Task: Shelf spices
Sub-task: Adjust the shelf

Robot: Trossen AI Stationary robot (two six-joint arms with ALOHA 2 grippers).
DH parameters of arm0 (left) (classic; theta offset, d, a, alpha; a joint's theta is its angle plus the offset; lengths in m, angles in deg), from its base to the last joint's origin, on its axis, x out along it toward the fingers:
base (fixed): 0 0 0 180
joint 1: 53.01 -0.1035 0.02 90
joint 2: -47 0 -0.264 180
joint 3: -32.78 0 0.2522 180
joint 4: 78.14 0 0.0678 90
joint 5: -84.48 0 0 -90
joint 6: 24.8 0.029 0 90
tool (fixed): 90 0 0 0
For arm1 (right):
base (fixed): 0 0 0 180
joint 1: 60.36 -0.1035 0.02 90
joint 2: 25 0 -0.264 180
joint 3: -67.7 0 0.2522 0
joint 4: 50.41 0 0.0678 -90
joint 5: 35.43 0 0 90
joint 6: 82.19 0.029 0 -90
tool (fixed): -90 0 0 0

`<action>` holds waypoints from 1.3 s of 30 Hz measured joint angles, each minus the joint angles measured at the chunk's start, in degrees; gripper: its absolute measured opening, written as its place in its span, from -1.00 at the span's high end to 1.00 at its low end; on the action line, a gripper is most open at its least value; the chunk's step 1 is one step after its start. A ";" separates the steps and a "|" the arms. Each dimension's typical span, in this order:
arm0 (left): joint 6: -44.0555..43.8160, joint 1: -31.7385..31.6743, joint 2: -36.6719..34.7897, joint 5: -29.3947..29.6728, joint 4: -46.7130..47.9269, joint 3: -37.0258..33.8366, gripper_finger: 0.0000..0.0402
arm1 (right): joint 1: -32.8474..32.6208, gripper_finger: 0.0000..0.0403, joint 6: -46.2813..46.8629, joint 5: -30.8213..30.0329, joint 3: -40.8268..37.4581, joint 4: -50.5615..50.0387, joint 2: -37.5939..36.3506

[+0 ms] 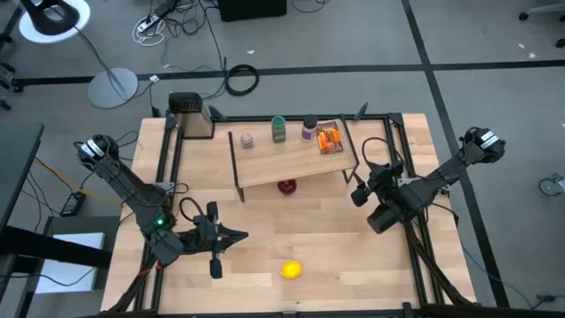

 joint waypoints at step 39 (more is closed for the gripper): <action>-0.04 0.00 0.00 0.02 0.00 0.00 0.98 | 15.16 0.81 -12.06 9.40 0.02 16.26 1.14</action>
